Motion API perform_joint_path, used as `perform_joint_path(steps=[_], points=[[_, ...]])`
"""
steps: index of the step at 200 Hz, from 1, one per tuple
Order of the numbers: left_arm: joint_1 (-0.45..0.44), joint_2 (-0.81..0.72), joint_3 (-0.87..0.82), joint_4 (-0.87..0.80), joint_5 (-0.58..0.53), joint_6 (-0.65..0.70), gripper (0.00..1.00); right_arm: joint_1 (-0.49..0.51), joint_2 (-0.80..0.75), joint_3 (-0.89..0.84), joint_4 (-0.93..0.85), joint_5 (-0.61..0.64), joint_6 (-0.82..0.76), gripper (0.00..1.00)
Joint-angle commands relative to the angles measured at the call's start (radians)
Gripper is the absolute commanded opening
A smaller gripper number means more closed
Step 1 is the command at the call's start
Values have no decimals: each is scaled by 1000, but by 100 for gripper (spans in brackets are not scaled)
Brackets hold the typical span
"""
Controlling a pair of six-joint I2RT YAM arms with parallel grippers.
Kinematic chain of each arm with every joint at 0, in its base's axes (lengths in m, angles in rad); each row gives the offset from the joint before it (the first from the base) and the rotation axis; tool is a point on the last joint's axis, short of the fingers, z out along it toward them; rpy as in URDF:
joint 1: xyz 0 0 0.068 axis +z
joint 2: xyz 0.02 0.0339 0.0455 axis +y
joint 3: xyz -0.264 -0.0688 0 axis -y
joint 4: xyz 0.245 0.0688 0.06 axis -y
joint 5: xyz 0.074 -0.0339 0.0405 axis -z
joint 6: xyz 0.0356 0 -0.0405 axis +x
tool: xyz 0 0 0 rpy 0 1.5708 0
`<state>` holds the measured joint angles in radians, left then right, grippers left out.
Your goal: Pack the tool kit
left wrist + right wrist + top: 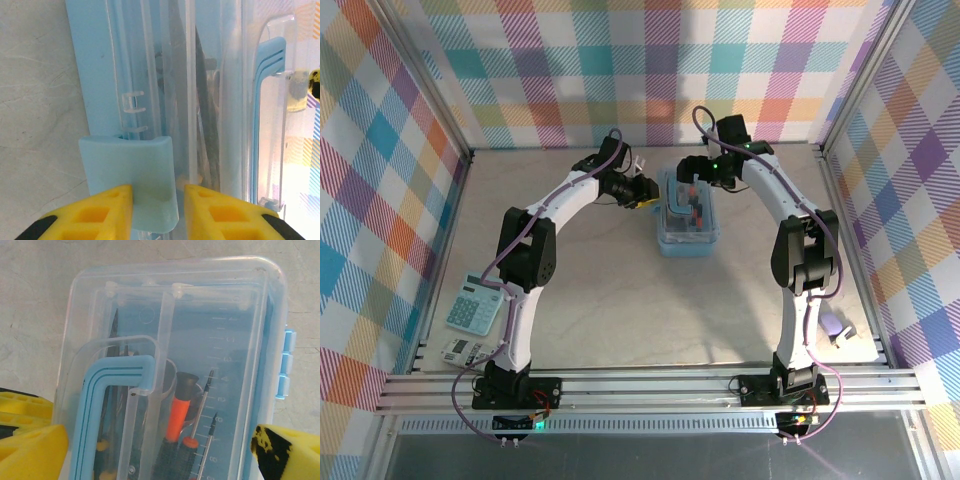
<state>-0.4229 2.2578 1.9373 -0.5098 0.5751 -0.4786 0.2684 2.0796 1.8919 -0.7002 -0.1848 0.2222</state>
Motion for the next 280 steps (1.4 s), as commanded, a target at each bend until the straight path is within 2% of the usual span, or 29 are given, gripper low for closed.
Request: perform_joint_path(steps=[1, 107, 190, 280], points=[[-8, -15, -18, 47, 35, -17, 32, 55, 108, -45, -114, -134, 5, 96], [-16, 1, -100, 170, 63, -79, 32, 57, 108, -47, -119, -144, 3, 96], [-16, -21, -271, 344, 72, -139, 31, 67, 85, -159, 11, -291, 116, 96], [-34, -11, -386, 558, 88, -251, 30, 109, 77, -241, 114, -369, 223, 96]])
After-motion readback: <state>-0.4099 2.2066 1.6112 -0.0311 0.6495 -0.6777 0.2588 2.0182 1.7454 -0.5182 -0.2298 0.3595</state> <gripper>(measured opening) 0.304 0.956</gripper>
